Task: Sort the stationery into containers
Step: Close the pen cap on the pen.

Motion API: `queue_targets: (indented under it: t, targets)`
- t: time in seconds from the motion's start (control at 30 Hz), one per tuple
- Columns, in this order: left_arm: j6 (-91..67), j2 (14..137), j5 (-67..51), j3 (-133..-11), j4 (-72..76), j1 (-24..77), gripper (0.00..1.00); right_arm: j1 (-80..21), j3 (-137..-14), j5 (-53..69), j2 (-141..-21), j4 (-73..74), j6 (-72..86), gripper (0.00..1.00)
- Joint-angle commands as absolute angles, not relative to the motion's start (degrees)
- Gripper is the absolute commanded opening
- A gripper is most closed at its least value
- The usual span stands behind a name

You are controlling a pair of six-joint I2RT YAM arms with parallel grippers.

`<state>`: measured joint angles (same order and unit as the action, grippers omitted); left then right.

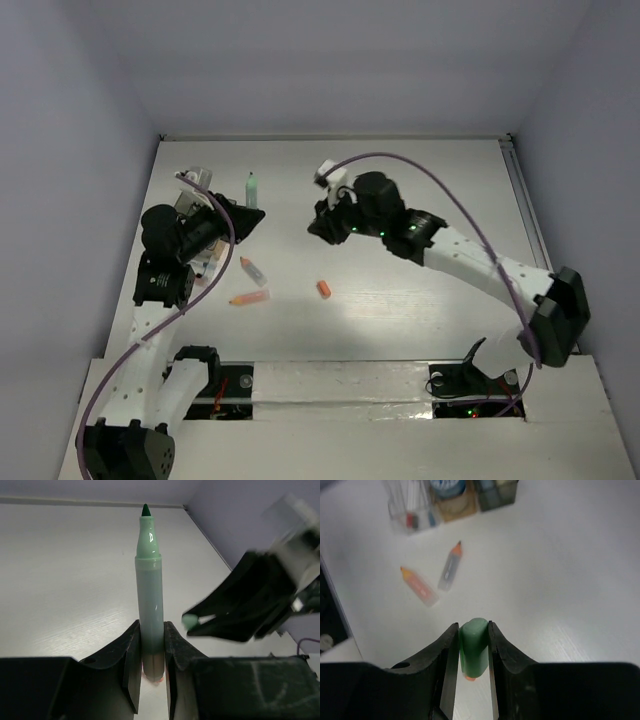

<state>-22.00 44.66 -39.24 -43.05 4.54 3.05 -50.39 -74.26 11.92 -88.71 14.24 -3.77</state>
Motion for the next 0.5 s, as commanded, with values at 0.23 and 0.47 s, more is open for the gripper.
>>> queue_targets:
  t: [0.23, 0.47]
  targets:
    - [-33.56, 44.3, -58.62, -36.74, 26.17, 7.02, 0.0, -41.75, -62.32, 18.36, -71.72, -19.49, 25.83, 0.0]
    - [-40.41, 47.64, -64.51, -34.19, 35.41, 10.89, 0.0, -41.75, -63.98, 21.61, -75.58, -36.17, 35.41, 0.0]
